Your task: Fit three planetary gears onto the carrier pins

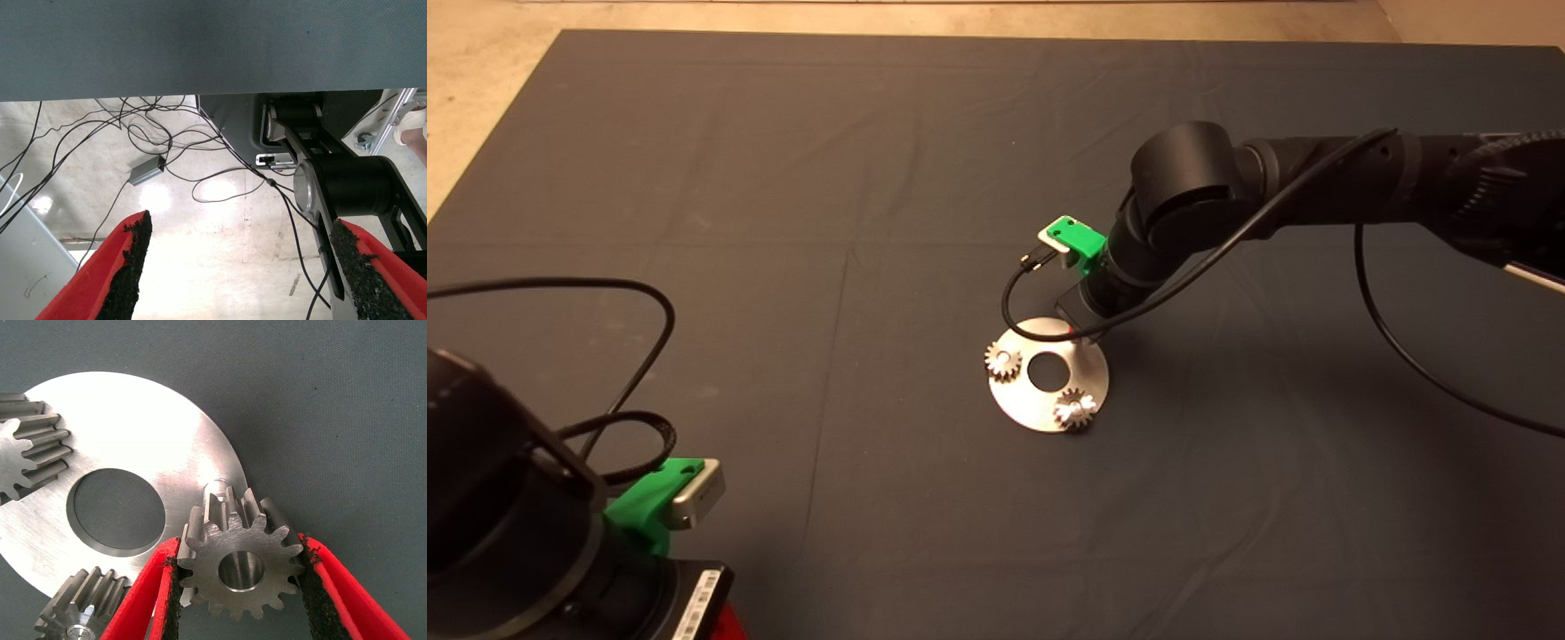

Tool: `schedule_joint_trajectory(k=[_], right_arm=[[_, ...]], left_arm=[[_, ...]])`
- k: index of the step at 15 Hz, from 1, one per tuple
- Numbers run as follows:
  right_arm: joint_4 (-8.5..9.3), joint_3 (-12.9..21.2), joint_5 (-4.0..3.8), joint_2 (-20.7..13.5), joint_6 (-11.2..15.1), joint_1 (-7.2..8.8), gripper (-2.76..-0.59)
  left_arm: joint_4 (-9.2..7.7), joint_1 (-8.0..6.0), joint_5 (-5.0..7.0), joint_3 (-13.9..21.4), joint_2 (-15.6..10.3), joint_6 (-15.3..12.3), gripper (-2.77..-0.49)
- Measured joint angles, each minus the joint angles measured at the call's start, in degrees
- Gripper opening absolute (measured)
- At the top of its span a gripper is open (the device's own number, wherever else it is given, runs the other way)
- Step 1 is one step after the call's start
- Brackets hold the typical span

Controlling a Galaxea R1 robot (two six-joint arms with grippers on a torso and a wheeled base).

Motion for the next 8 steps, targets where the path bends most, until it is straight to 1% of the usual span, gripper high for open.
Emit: schedule_joint_trajectory(k=[4,6,8], right_arm=[[-0.01,0.0,0.16,0.01,0.0,-0.11,-2.29],[-0.45,0.0,0.18,0.01,0.0,-0.13,-2.29],[-1.37,0.0,0.27,0.01,-0.02,-0.14,-2.29]], left_arm=[[0.0,0.0,0.0,0.0,0.0,0.0,-1.37],[0.0,0.0,0.0,0.0,0.0,0.0,-1.37],[0.0,0.0,0.0,0.0,0.0,0.0,-1.37]])
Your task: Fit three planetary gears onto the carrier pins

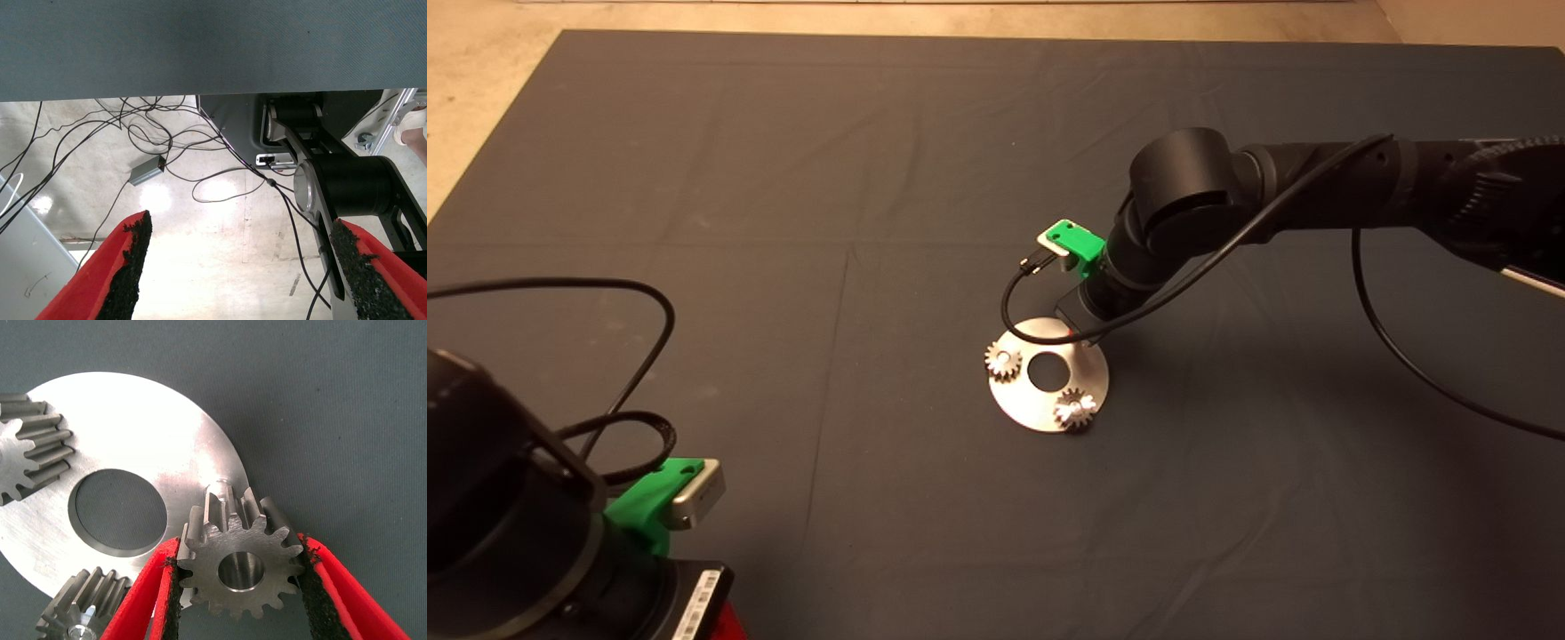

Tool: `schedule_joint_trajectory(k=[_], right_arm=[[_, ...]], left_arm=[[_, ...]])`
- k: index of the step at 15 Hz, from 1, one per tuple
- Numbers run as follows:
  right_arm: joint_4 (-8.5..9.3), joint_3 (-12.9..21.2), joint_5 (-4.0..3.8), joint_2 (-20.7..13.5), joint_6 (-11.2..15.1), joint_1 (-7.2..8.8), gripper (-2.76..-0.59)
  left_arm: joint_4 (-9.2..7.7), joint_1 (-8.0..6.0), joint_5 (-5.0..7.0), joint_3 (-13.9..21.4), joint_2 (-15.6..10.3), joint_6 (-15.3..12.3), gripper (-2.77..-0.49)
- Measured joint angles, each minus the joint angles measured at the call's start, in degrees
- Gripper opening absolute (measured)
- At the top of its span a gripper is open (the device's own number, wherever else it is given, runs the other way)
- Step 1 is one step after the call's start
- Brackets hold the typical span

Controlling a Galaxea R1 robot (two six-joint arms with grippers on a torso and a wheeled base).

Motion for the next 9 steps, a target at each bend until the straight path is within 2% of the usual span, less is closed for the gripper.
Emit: schedule_joint_trajectory(k=[2,4,9], right_arm=[[-0.59,0.01,0.11,0.0,0.02,-0.01,-2.29],[-1.59,0.01,0.59,0.0,0.28,-0.01,-2.29],[-1.83,0.0,1.19,-0.01,0.44,-0.01,-2.29]], left_arm=[[0.0,0.0,0.0,0.0,0.0,0.0,-1.37],[0.0,0.0,0.0,0.0,0.0,0.0,-1.37],[0.0,0.0,0.0,0.0,0.0,0.0,-1.37]])
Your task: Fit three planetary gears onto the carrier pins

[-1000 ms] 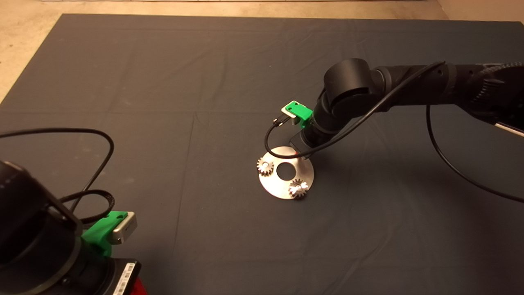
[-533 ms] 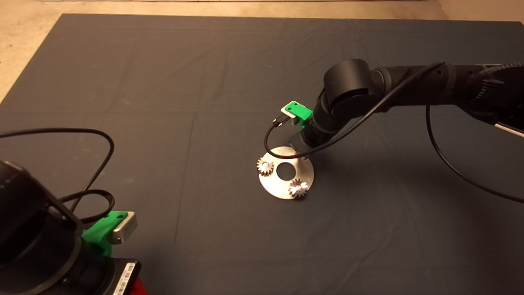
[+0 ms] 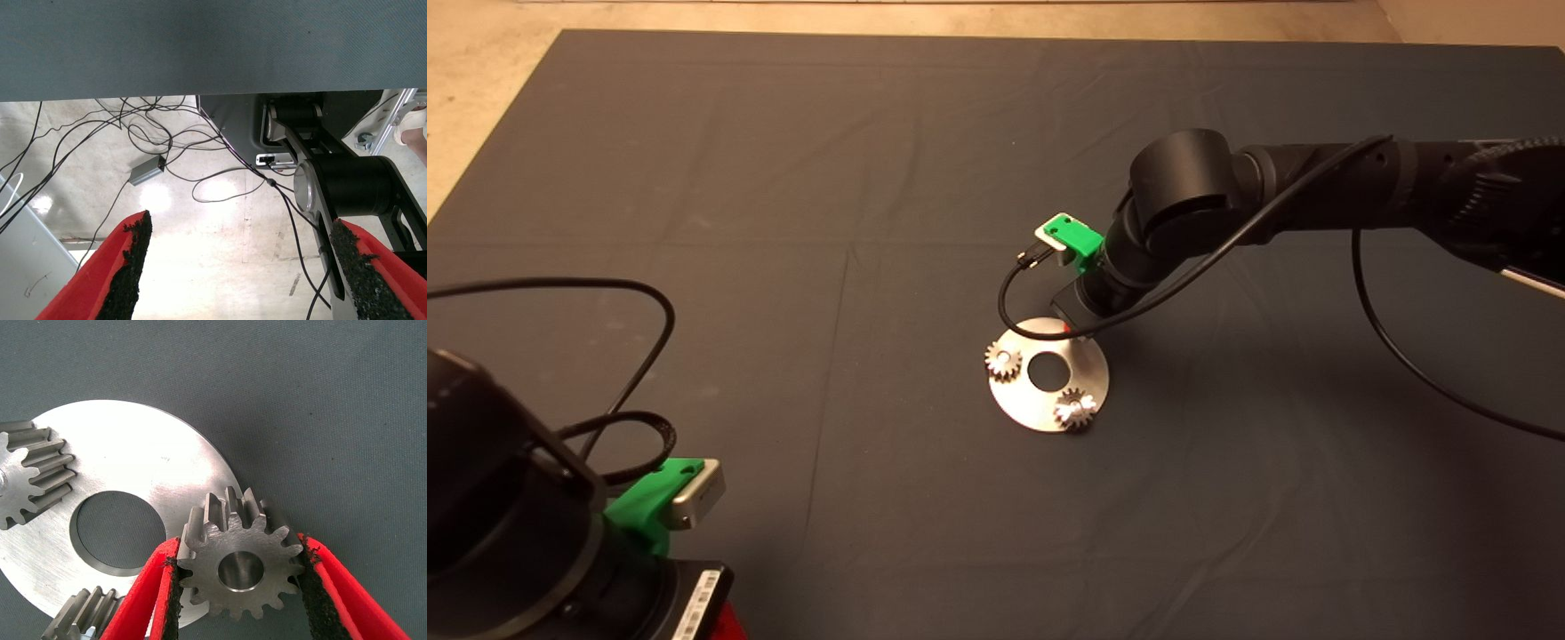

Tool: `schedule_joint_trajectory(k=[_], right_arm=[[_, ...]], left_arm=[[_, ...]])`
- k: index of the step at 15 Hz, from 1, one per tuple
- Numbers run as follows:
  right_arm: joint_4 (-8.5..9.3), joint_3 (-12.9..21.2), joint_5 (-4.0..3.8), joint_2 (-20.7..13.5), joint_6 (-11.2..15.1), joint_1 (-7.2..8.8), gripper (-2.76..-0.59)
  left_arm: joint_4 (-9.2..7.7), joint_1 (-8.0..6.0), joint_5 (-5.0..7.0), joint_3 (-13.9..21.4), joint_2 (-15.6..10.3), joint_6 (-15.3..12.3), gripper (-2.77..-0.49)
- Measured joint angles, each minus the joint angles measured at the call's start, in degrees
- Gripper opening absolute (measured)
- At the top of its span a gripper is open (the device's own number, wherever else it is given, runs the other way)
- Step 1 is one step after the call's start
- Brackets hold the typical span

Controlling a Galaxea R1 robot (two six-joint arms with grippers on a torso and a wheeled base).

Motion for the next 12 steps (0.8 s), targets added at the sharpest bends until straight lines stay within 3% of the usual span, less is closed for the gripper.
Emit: schedule_joint_trajectory(k=[3,6,12], right_arm=[[-0.05,0.0,0.27,0.0,0.2,-0.02,-2.29],[-0.09,0.01,1.68,0.0,0.22,-0.13,-2.29],[-0.11,0.01,1.78,0.0,0.17,-0.16,-2.29]], left_arm=[[0.0,0.0,0.0,0.0,0.0,0.0,-1.37],[0.0,0.0,0.0,0.0,0.0,0.0,-1.37],[0.0,0.0,0.0,0.0,0.0,0.0,-1.37]])
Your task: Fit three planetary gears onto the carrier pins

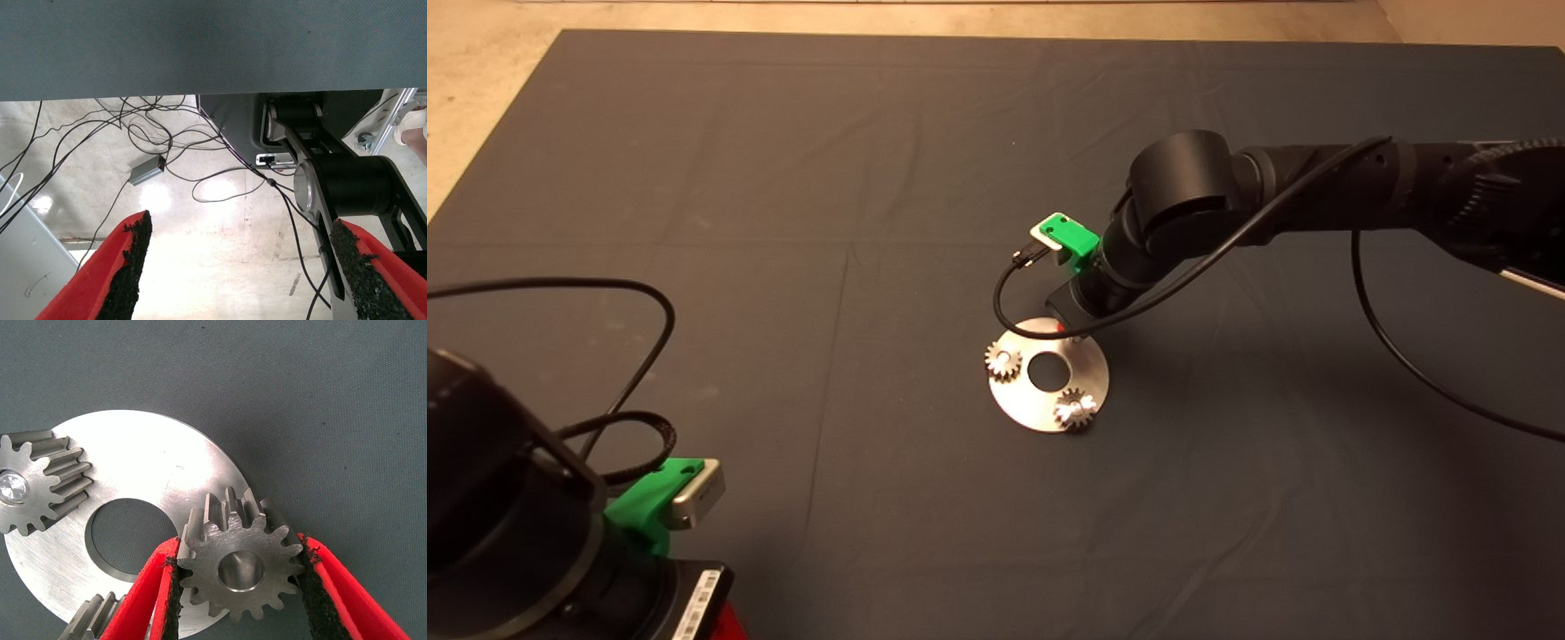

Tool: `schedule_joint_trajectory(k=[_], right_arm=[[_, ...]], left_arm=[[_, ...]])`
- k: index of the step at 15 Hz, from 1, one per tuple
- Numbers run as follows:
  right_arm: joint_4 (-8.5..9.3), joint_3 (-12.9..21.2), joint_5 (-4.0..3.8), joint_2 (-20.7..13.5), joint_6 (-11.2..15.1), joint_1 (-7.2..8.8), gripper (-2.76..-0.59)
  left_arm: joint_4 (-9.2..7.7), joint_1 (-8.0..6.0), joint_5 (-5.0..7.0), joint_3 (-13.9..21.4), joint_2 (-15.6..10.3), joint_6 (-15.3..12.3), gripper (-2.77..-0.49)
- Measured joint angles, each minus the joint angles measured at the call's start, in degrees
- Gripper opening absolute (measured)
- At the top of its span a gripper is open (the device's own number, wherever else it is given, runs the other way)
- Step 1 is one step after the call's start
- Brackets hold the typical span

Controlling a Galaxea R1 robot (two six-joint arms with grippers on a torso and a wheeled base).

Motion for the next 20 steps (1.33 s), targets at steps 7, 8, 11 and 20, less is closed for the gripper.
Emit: schedule_joint_trajectory(k=[7,8,11,20], right_arm=[[-0.05,0.0,0.06,-0.03,-0.22,0.0,-2.28],[-0.05,0.0,0.06,-0.04,-0.22,0.0,-2.29],[-0.05,0.1,0.19,-0.16,-0.22,0.0,-2.29],[-0.11,-0.83,1.35,0.06,-0.23,0.09,-2.28]], left_arm=[[0.0,0.0,0.0,0.0,0.0,0.0,-1.37],[0.0,0.0,0.0,0.0,0.0,0.0,-1.37],[0.0,0.0,0.0,0.0,0.0,0.0,-1.37],[0.0,0.0,0.02,0.0,0.0,0.0,-1.37]])
